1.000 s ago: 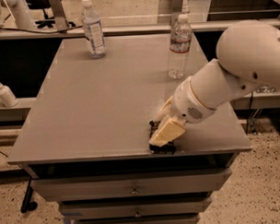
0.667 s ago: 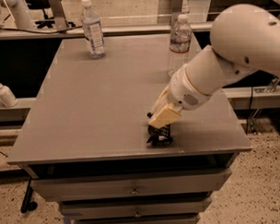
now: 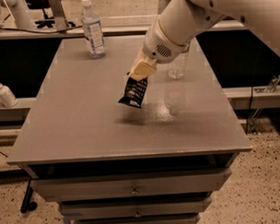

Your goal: Move rxbar chocolate near blue plastic bottle

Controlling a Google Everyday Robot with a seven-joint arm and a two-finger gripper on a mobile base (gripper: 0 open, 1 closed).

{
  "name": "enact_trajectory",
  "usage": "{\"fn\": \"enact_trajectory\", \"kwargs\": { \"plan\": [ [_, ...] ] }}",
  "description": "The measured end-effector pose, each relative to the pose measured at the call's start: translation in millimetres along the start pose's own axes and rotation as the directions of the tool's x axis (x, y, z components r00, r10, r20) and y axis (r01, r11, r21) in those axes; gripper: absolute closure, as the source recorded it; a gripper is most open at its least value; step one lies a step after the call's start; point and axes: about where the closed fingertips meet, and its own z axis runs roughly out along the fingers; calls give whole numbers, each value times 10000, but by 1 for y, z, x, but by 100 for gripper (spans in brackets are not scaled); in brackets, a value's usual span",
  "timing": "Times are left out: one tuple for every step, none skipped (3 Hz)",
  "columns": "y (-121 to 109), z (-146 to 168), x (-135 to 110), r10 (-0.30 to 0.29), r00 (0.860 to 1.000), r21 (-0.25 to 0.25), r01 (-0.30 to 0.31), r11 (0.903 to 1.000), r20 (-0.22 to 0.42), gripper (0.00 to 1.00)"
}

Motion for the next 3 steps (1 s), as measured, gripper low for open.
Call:
{"fn": "enact_trajectory", "kwargs": {
  "plan": [
    [0,0,0,0,10000,-1,0,10000,0,100],
    [4,0,3,362,9989,168,-367,9992,301,100],
    [-5,10,4,1357,9860,714,-1429,9872,968,100]
  ]
}}
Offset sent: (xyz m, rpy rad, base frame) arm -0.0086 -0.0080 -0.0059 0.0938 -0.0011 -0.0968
